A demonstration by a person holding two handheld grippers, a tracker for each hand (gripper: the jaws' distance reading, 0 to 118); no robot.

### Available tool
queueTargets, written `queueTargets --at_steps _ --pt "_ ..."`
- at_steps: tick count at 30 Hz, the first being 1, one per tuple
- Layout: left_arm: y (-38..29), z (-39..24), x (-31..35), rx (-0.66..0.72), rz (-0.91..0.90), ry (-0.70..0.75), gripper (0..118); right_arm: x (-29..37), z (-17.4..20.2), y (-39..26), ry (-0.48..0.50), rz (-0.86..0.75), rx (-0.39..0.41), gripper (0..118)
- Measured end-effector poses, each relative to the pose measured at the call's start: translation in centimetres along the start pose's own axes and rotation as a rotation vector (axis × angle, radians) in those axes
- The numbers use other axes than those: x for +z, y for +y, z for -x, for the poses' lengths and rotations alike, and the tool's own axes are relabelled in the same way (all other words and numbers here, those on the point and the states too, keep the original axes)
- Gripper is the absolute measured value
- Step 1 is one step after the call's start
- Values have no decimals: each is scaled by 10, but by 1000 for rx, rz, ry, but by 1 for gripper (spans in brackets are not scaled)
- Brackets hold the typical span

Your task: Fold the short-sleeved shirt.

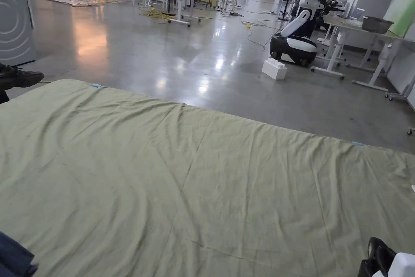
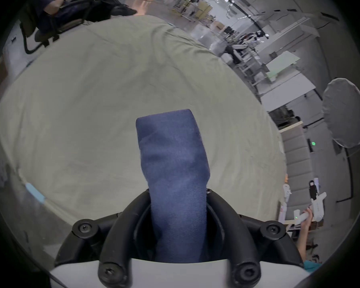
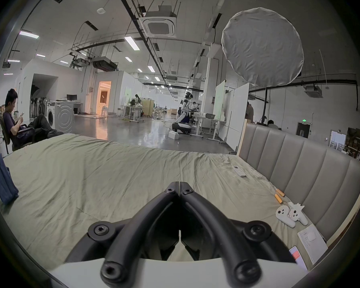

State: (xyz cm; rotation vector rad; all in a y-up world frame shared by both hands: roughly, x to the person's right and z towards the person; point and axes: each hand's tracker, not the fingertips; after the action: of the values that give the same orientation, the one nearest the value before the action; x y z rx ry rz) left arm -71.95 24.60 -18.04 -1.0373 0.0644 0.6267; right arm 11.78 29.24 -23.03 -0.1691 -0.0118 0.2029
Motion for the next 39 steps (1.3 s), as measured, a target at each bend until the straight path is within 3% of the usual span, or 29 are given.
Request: queueTargets --at_steps 10,12,14,15,19,25,27,33,39 --pt "-2 -5 -32 -62 43 273 29 -3 12 -11 25 35 0 1" --pt "-20 -32 -33 -62 33 320 42 -3 12 -12 29 35 -2 0" --pt "-30 -50 -33 -76 18 402 68 -3 11 -12 32 33 -3 0" --pt "-31 -53 -33 -82 11 438 74 -3 10 -11 33 32 -2 1" --pt "-42 -75 -18 -48 -21 528 75 -2 6 -11 35 25 -5 1" --pt "-48 -117 -7 -279 -173 822 75 1 0 -13 37 23 -17 0" --pt "-57 -144 -3 -289 -241 796 75 2 -1 -12 39 18 -21 0" --pt "-103 -230 -9 -381 -512 469 74 2 -1 -12 39 6 -43 1" --pt "-174 -331 -46 -504 -756 282 74 1 0 -16 29 7 -68 0"
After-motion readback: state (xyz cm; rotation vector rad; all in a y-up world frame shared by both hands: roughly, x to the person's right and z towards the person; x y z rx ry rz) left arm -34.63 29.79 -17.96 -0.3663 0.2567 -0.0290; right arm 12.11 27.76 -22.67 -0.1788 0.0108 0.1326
